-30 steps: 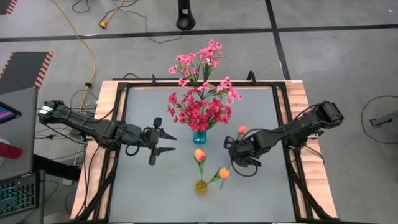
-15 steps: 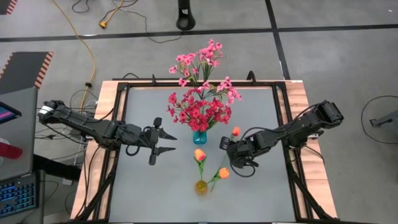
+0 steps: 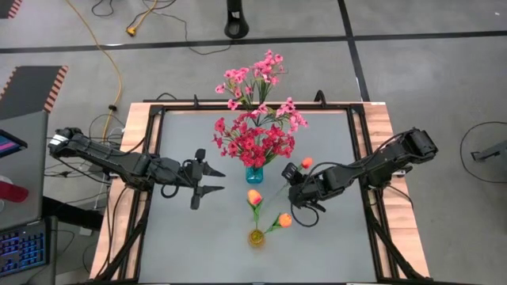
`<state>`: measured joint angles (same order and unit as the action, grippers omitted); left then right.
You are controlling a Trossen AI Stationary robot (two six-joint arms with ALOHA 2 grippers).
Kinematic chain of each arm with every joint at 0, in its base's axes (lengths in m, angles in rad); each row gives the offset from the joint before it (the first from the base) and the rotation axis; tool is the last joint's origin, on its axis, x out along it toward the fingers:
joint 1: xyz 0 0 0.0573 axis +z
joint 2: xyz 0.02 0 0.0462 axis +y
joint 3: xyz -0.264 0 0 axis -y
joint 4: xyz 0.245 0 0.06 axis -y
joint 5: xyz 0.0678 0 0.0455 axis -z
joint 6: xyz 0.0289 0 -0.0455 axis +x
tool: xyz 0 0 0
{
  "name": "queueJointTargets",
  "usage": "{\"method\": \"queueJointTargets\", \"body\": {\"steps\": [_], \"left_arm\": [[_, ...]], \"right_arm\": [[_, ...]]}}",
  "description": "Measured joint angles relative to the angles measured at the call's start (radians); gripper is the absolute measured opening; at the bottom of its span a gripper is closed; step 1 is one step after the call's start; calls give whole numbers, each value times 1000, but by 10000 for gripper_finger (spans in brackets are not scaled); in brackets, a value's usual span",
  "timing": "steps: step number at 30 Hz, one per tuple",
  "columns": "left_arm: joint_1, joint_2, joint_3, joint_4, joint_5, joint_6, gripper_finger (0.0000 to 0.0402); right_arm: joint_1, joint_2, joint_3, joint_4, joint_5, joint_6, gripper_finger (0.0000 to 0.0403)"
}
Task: Sort flowers into vase by color
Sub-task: Put the orange flower into the yellow vase
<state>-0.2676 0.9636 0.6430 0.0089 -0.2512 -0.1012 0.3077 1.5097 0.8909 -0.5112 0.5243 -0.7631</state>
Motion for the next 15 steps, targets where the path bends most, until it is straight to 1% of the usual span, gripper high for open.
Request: {"method": "queueJointTargets", "body": {"steps": [5,10,15], "left_arm": [[0,38,0,8,0,-1,174],[0,125,0,21,3,8,174],[0,212,0,127,3,-11,174]], "right_arm": [[-1,0,0,136,0,69,37],[-3,0,0,257,0,82,37],[-3,0,0,290,-1,82,37]]}}
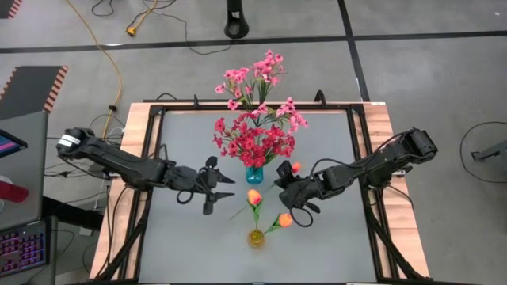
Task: Sort flowers into vase by color
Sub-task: Put the orange flower into the yellow vase
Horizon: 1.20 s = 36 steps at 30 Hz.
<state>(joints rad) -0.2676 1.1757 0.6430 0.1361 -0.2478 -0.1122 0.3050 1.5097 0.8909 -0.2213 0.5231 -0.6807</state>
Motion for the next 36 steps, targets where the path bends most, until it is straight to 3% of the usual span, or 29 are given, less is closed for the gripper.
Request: {"method": "queueJointTargets", "body": {"steps": [9,15,23,28,36], "left_arm": [[27,126,0,149,12,-203,174],[52,213,17,214,112,-323,174],[78,305,98,221,209,-442,174],[82,316,111,206,213,-512,174],[82,316,111,120,209,-593,174]], "right_arm": [[0,0,0,30,-3,0,38],[0,0,0,91,-28,0,38],[3,41,0,103,-29,-55,37],[17,89,0,162,-25,-156,38],[16,116,0,284,27,-158,38]]}}
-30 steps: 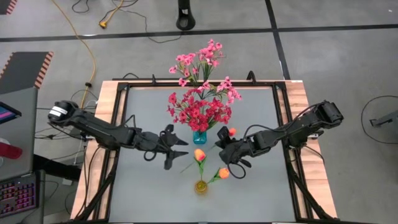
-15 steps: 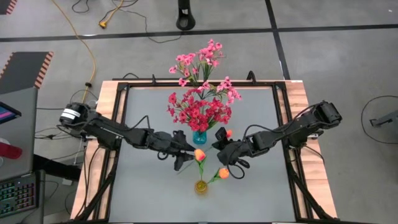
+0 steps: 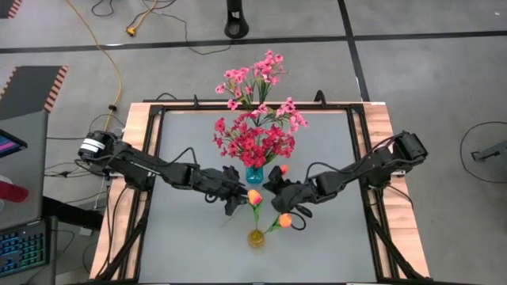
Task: Sort flowers into vase by color
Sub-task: Put the orange flower into the yellow vase
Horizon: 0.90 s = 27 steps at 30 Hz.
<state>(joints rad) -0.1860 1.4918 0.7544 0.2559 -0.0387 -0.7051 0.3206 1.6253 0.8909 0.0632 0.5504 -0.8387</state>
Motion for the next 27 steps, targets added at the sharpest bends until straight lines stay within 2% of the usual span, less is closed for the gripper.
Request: {"method": "queueJointTargets", "body": {"steps": [17,24,27], "left_arm": [[3,0,0,-13,34,-179,174],[11,0,0,-13,33,-181,172],[11,0,0,-13,33,-171,159]], "right_arm": [[-8,0,0,113,-2,-8,38],[-8,0,0,110,-3,-9,38],[-8,0,0,110,-3,-9,38]]}}
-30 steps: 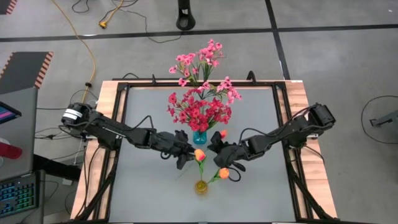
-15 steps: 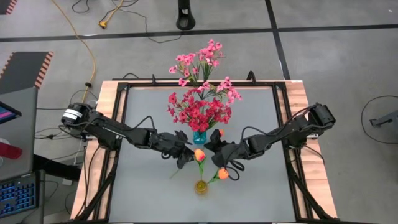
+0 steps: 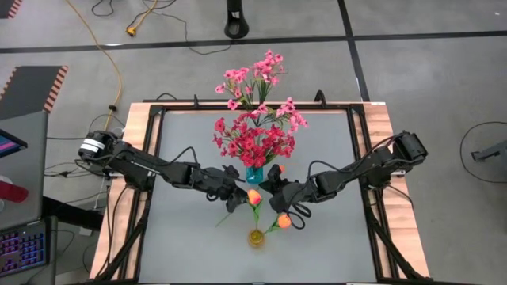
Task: Sort flowers into vase by color
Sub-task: Put the orange flower into the yellow vase
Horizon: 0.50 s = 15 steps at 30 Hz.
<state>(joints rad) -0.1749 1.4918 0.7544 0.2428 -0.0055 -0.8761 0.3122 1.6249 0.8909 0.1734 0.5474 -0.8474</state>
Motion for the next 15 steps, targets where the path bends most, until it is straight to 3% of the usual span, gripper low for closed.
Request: {"method": "queueJointTargets", "body": {"steps": [15], "left_arm": [[8,0,0,-3,20,5,7]], "right_arm": [[-2,0,0,0,-30,-2,38]]}}
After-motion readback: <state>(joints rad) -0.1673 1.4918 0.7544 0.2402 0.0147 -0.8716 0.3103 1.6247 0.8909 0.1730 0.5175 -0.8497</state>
